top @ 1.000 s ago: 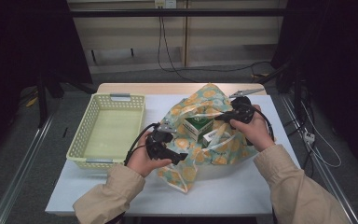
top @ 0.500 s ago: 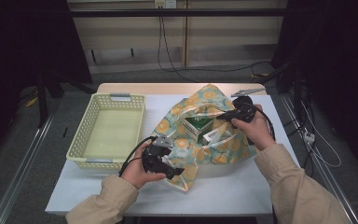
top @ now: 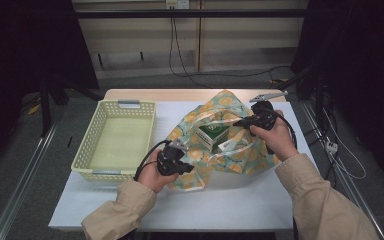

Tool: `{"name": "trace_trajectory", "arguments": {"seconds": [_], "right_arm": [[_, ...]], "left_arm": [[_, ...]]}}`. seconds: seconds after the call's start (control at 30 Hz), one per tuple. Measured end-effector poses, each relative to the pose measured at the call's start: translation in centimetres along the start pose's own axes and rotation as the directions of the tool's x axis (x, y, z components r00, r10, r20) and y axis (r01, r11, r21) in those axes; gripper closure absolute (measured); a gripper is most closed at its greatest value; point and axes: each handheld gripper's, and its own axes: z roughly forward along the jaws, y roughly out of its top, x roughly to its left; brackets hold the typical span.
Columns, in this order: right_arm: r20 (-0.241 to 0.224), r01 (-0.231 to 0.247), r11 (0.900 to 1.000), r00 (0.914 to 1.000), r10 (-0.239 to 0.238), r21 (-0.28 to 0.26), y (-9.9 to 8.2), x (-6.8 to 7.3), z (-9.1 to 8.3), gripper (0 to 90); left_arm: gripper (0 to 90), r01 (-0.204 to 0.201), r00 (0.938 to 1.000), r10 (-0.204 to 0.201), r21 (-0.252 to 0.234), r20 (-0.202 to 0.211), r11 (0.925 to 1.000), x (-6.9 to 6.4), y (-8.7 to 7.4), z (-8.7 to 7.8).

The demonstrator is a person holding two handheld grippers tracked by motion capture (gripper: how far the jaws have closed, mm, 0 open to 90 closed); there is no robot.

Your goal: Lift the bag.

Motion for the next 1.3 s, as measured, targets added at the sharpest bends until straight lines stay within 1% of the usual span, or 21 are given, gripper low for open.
{"name": "trace_trajectory", "arguments": {"seconds": [0.07, 0.2, 0.33, 0.43, 0.53, 0.57, 0.67, 0.77, 0.8, 0.87, 0.9, 0.93, 0.97, 1.0, 1.03, 1.07, 1.1, 1.13, 1.2, 1.23, 1.3], "right_arm": [[0.0, 0.004, 1.0, 1.0, -0.004, -0.005, 0.2, 0.1, -0.2, 90.0], [-0.005, 0.019, 0.9997, 0.9998, -0.019, -0.018, 1.1, 0.6, -0.7, 90.0], [-0.003, 0.033, 0.999, 0.9995, -0.033, -0.03, 2.3, 0.9, -1.6, 90.0], [0.005, 0.033, 0.9981, 0.9995, -0.033, -0.052, 3.4, 0.8, -2.5, 90.0], [0.011, 0.039, 0.9957, 0.9992, -0.038, -0.084, 4.6, 0.8, -3.4, 90.0], [0.01, 0.045, 0.9948, 0.999, -0.044, -0.092, 5.1, 0.8, -3.7, 90.0], [0.008, 0.058, 0.9928, 0.9983, -0.057, -0.105, 6.3, 1.0, -4.3, 90.0], [0.003, 0.07, 0.9888, 0.9975, -0.07, -0.132, 7.7, 1.4, -4.9, 90.0], [0.001, 0.068, 0.9865, 0.9976, -0.069, -0.149, 8.0, 1.5, -5.1, 90.0], [-0.018, 0.071, 0.9826, 0.997, -0.075, -0.172, 8.6, 2.0, -5.4, 90.0], [-0.026, 0.079, 0.9821, 0.9961, -0.084, -0.171, 8.6, 2.3, -5.4, 90.0], [-0.038, 0.078, 0.9837, 0.9956, -0.085, -0.162, 8.6, 2.6, -5.2, 90.0], [-0.052, 0.083, 0.9851, 0.9944, -0.092, -0.15, 8.4, 2.9, -4.9, 90.0], [-0.058, 0.086, 0.9846, 0.9937, -0.096, -0.152, 8.3, 3.1, -4.7, 89.1], [-0.074, 0.079, 0.9847, 0.993, -0.092, -0.155, 8.0, 3.3, -4.5, 85.5], [-0.089, 0.06, 0.9862, 0.9933, -0.074, -0.154, 7.8, 3.5, -4.2, 74.9], [-0.12, 0.032, 0.988, 0.9915, -0.051, -0.151, 7.5, 3.6, -4.0, 60.3], [-0.15, 0.008, 0.9907, 0.9883, -0.029, -0.136, 7.4, 3.7, -3.8, 50.0], [-0.107, 0.027, 0.991, 0.9934, -0.041, -0.131, 7.2, 4.1, -4.0, 41.4], [-0.101, 0.03, 0.99, 0.9939, -0.045, -0.138, 7.1, 4.3, -4.3, 35.9], [-0.106, 0.028, 0.989, 0.9934, -0.044, -0.145, 7.0, 4.5, -5.2, 30.7]], "left_arm": [[90.0, 0.004, 1.0, -0.004, -0.026, 0.001, 0.9996, 0.1, 1.3, -1.2], [90.0, -0.011, 0.9996, 0.008, -0.093, -0.028, 0.9956, 0.2, 4.7, -3.6], [90.0, -0.046, 0.9963, 0.036, -0.131, -0.079, 0.9904, 0.3, 8.4, -5.8], [90.0, -0.076, 0.9926, 0.059, -0.174, -0.106, 0.9818, 0.1, 11.1, -7.3], [90.0, -0.094, 0.9887, 0.065, -0.221, -0.135, 0.9708, -0.1, 13.7, -8.8], [90.0, -0.099, 0.9882, 0.068, -0.229, -0.137, 0.9685, 0.0, 14.2, -9.1], [90.0, -0.126, 0.9809, 0.085, -0.237, -0.175, 0.9634, 0.1, 16.2, -10.2], [90.0, -0.138, 0.9767, 0.088, -0.258, -0.196, 0.9564, 0.3, 17.7, -11.4], [90.0, -0.14, 0.9771, 0.09, -0.265, -0.192, 0.954, 0.3, 18.1, -11.8], [90.0, -0.141, 0.978, 0.091, -0.275, -0.188, 0.9512, 0.2, 18.3, -12.3], [90.0, -0.139, 0.981, 0.094, -0.277, -0.17, 0.9509, 0.2, 18.1, -12.4], [90.0, -0.132, 0.9846, 0.096, -0.262, -0.146, 0.9559, 0.2, 17.7, -12.2], [87.0, -0.116, 0.9871, 0.082, -0.258, -0.137, 0.9591, 0.2, 17.4, -12.1], [77.1, -0.083, 0.9916, 0.054, -0.256, -0.118, 0.9632, 0.2, 16.9, -11.9], [63.3, -0.061, 0.9943, 0.039, -0.236, -0.1, 0.9697, 0.2, 16.3, -11.8], [50.3, -0.042, 0.9948, 0.02, -0.222, -0.1, 0.9741, 0.4, 15.7, -11.7], [37.8, -0.015, 0.9953, -0.005, -0.204, -0.097, 0.9788, 0.6, 15.0, -11.8], [28.2, 0.0, 0.9951, -0.019, -0.189, -0.097, 0.982, 0.8, 14.3, -11.9], [29.7, -0.016, 0.993, -0.007, -0.19, -0.118, 0.9817, 1.2, 12.8, -12.6], [25.6, -0.009, 0.991, -0.017, -0.188, -0.132, 0.9821, 1.4, 12.0, -13.1], [16.1, 0.0, 0.987, -0.029, -0.185, -0.158, 0.9826, 1.8, 10.5, -14.1]]}}
